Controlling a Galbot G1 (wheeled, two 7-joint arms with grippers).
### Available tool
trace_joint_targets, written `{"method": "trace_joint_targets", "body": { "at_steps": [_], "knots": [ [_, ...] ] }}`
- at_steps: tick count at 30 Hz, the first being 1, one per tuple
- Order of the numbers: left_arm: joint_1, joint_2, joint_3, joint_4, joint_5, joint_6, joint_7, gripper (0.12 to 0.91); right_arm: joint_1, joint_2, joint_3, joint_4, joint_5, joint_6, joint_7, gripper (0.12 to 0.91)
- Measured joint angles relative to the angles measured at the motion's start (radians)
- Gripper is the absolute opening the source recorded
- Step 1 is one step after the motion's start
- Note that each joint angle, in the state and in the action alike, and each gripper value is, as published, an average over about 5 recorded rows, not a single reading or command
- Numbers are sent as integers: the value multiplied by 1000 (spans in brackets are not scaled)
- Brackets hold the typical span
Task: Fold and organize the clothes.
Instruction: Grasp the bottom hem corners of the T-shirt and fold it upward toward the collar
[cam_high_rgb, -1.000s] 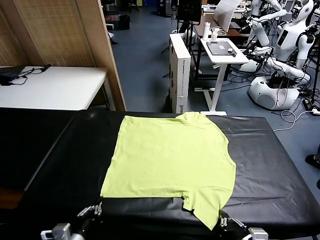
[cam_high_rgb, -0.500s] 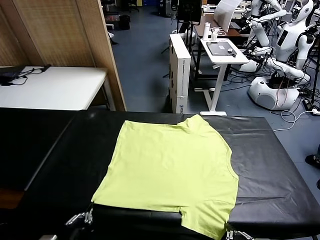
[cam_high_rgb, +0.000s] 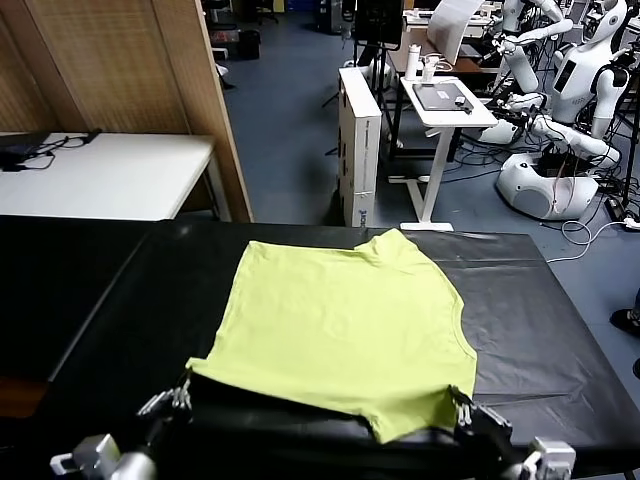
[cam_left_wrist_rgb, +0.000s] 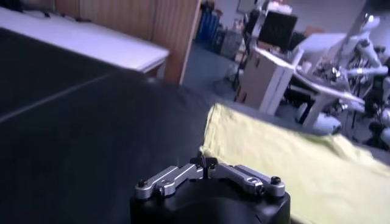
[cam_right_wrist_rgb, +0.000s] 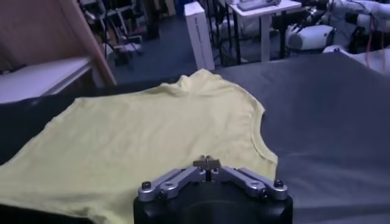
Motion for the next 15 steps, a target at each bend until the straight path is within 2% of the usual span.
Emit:
{"method": "trace_joint_targets", "body": {
  "at_steps": [6,15],
  "knots": [
    [-71,20,21,64,12,1,1,144,138,-32,-45,-106,1,5,0,140],
    [-159,47,56,169,33,-1,4,144,279,-36,-130,-209,-19,7,4,140]
  ]
}}
